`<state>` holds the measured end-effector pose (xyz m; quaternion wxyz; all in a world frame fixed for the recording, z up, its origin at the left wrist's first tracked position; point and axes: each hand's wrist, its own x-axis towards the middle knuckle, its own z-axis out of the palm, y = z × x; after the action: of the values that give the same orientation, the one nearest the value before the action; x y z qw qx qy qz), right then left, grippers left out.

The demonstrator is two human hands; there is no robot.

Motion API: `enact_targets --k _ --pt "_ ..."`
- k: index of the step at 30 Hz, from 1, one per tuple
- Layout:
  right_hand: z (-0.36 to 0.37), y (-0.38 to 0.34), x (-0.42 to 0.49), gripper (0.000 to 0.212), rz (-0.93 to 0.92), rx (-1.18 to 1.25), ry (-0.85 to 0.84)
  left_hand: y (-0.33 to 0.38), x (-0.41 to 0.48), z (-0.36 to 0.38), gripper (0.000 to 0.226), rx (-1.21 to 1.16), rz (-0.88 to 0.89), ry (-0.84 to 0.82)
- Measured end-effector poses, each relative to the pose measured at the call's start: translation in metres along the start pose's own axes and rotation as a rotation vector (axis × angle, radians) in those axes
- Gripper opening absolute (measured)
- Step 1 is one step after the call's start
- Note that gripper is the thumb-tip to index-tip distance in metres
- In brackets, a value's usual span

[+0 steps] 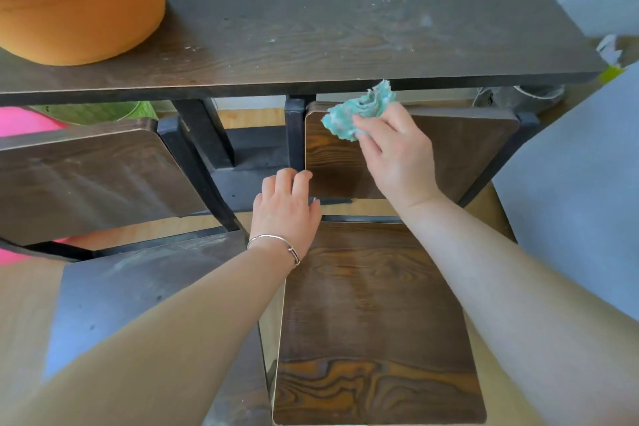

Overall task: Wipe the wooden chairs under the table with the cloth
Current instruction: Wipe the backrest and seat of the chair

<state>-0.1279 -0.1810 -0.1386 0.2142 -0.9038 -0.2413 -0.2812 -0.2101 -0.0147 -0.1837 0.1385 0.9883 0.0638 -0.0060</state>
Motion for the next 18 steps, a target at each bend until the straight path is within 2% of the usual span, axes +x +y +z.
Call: enact_targets --k 2,3,6,9,11,13,16,18 --pt "0.014 0.007 -0.021 0.022 0.029 -0.016 -0.133 0.0 0.0 0.003 0.046 0.004 -0.001 0.006" --pt "0.022 0.011 -0.037 0.021 0.099 0.0 -0.226 -0.001 0.0 0.005 0.046 0.004 -0.002 0.003" --pt "0.05 0.024 -0.088 0.019 0.147 -0.074 -0.539 -0.004 -0.003 0.011 0.046 0.007 -0.011 -0.011" --pt "0.052 0.033 -0.105 0.014 0.203 -0.051 -0.633 -0.004 -0.006 0.018 0.045 0.017 -0.004 -0.013" --pt "0.041 0.033 -0.091 0.022 0.234 -0.009 -0.554 -0.001 -0.008 0.019 0.046 0.011 0.004 -0.019" --pt "0.02 0.032 -0.066 0.026 0.241 0.036 -0.374 0.005 -0.009 0.018 0.046 0.008 0.006 -0.027" --pt "-0.014 0.039 -0.024 0.02 0.084 0.046 -0.099 0.02 -0.005 0.012 0.045 -0.007 0.024 -0.015" --pt "-0.027 0.047 -0.006 0.019 0.029 0.059 -0.021 0.029 0.001 0.007 0.045 -0.02 0.041 0.006"
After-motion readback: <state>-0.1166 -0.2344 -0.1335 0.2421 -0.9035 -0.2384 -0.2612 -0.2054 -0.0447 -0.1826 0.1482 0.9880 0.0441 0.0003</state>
